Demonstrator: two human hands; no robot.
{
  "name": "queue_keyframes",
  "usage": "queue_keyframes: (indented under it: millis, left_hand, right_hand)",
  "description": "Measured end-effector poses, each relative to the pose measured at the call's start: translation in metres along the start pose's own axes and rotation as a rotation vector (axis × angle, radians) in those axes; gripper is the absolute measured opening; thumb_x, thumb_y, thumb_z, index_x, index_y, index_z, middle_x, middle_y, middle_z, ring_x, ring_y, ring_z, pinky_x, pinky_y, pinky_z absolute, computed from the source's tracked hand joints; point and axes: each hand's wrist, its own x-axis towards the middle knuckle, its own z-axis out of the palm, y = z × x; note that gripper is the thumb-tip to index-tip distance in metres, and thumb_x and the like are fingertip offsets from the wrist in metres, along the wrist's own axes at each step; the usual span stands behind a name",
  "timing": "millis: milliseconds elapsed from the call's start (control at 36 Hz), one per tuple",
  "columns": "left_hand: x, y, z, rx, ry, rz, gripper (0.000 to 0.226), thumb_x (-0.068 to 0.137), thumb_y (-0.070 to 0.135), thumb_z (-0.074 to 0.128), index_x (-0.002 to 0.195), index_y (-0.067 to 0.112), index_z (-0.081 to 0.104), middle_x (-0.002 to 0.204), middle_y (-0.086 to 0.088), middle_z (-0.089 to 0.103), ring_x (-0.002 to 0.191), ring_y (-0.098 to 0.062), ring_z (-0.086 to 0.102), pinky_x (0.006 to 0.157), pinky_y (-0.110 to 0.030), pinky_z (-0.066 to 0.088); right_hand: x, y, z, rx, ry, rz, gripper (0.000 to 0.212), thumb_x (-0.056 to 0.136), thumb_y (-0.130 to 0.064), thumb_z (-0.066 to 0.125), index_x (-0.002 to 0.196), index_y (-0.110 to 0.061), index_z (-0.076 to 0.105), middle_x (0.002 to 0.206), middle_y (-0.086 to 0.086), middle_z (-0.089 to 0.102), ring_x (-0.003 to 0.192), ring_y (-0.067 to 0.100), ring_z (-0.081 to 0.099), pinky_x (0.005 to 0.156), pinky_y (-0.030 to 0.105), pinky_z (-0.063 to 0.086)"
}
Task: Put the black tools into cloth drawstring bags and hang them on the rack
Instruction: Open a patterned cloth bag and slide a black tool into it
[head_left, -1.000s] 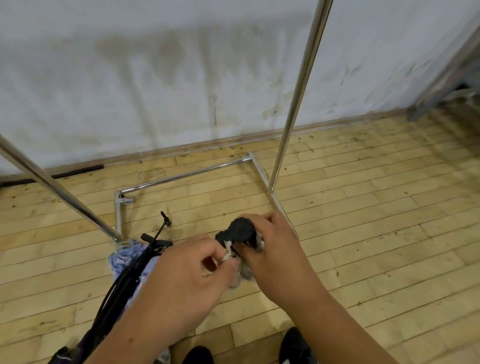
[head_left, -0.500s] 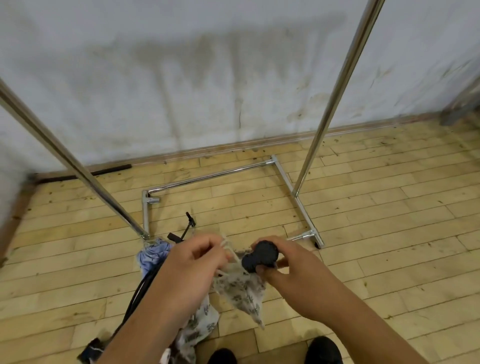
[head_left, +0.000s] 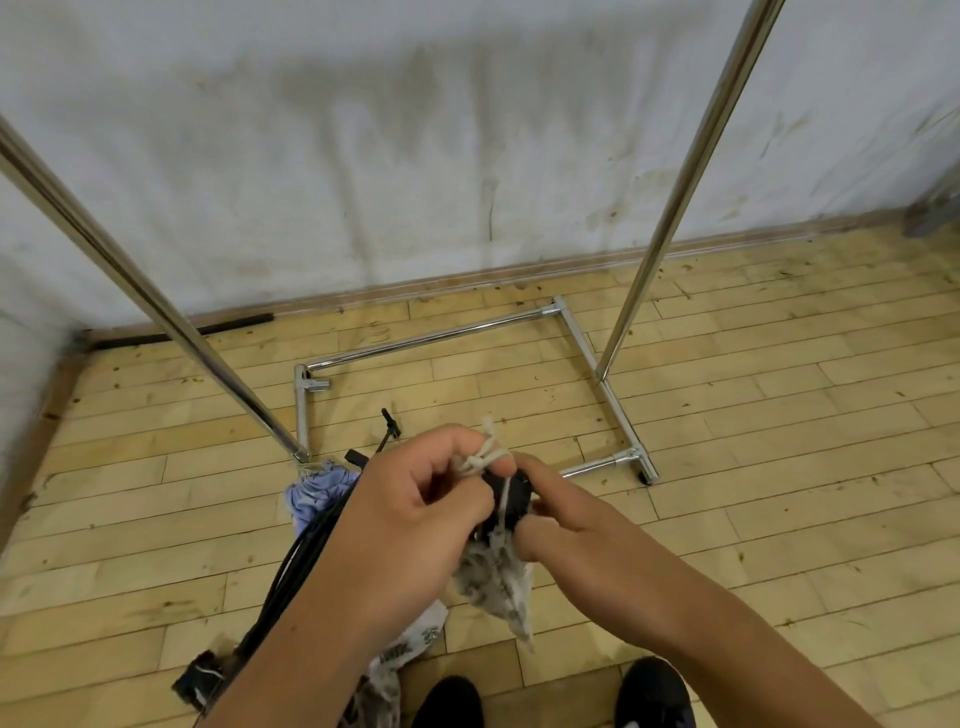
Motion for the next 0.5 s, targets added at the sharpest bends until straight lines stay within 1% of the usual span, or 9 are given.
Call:
queue_keyframes:
  millis: [28,83,139,194,250,333,389,444,500]
  left_hand:
    - [-0.001,0.003,-0.001,-0.020,0.001,0.001,0.035,0.090,0.000,0.059,0.084,0.029,0.078,0.067,0.003,0.067,0.059,-0.005,0.057,0.057,-0.014,0.045]
    - [-0.004,0.009,0.001,-0.044,-0.017,0.000,0.037,0.090,0.001,0.058,0.086,0.031,0.079,0.071,0.008,0.074,0.064,-0.002,0.068,0.058,-0.010,0.049]
    - [-0.006,0.013,0.003,-0.012,-0.054,0.014,0.034,0.090,0.009,0.058,0.091,0.036,0.079,0.080,0.006,0.077,0.076,-0.005,0.074,0.065,-0.011,0.053]
    - [-0.007,0.016,0.006,0.012,-0.056,0.034,0.029,0.089,0.016,0.058,0.093,0.038,0.078,0.084,0.006,0.079,0.081,-0.006,0.075,0.070,-0.014,0.056]
    - [-0.006,0.016,0.007,0.013,-0.013,0.037,0.026,0.088,0.020,0.059,0.092,0.037,0.078,0.083,0.007,0.079,0.079,-0.007,0.075,0.068,-0.015,0.056]
    - [-0.005,0.016,0.008,-0.006,0.045,0.026,0.024,0.091,0.019,0.063,0.094,0.037,0.080,0.086,0.012,0.079,0.081,-0.003,0.075,0.068,-0.014,0.056]
    - [-0.005,0.017,0.007,-0.037,0.091,0.019,0.022,0.090,0.021,0.065,0.093,0.037,0.080,0.086,0.015,0.079,0.081,0.000,0.074,0.070,-0.015,0.058]
    - [-0.004,0.018,0.008,-0.077,0.127,0.016,0.019,0.086,0.026,0.065,0.090,0.037,0.080,0.084,0.014,0.079,0.076,-0.001,0.073,0.068,-0.013,0.056]
    - [-0.008,0.018,0.006,-0.131,0.166,0.027,0.018,0.080,0.036,0.065,0.088,0.041,0.080,0.076,0.009,0.077,0.070,-0.006,0.071,0.064,-0.014,0.054]
  right_hand:
    - [-0.001,0.000,0.001,0.020,0.007,-0.031,0.064,0.096,-0.018,0.049,0.139,-0.063,0.040,0.131,-0.025,0.061,0.117,-0.007,0.058,0.103,0.031,0.050]
    - [-0.001,-0.002,0.005,0.042,0.035,-0.094,0.069,0.095,-0.019,0.057,0.144,-0.060,0.034,0.126,-0.024,0.063,0.109,-0.004,0.063,0.094,0.024,0.056]
    - [-0.001,-0.004,0.012,0.013,0.103,-0.165,0.055,0.094,-0.022,0.066,0.135,-0.052,0.046,0.116,-0.020,0.067,0.106,-0.002,0.066,0.086,0.016,0.054]
    - [0.003,-0.003,0.017,-0.060,0.198,-0.218,0.036,0.093,-0.029,0.067,0.122,-0.049,0.057,0.114,-0.018,0.067,0.107,0.001,0.064,0.087,0.019,0.054]
    - [0.005,-0.001,0.019,-0.044,0.238,-0.231,0.033,0.093,-0.029,0.065,0.118,-0.049,0.060,0.113,-0.017,0.068,0.107,0.002,0.065,0.090,0.023,0.056]
    - [0.007,-0.004,0.018,0.034,0.201,-0.228,0.029,0.095,-0.021,0.065,0.108,-0.047,0.066,0.107,-0.022,0.068,0.104,-0.001,0.066,0.088,0.022,0.056]
    - [0.007,-0.009,0.018,0.132,0.130,-0.214,0.033,0.098,-0.015,0.063,0.100,-0.047,0.070,0.096,-0.029,0.067,0.096,-0.006,0.065,0.084,0.014,0.053]
    - [0.008,-0.011,0.018,0.171,0.089,-0.195,0.031,0.098,-0.015,0.062,0.104,-0.043,0.073,0.098,-0.028,0.070,0.096,-0.008,0.066,0.083,0.010,0.051]
    - [0.012,-0.011,0.020,0.152,0.072,-0.169,0.025,0.098,-0.015,0.062,0.106,-0.035,0.075,0.103,-0.022,0.074,0.098,-0.008,0.068,0.083,0.009,0.050]
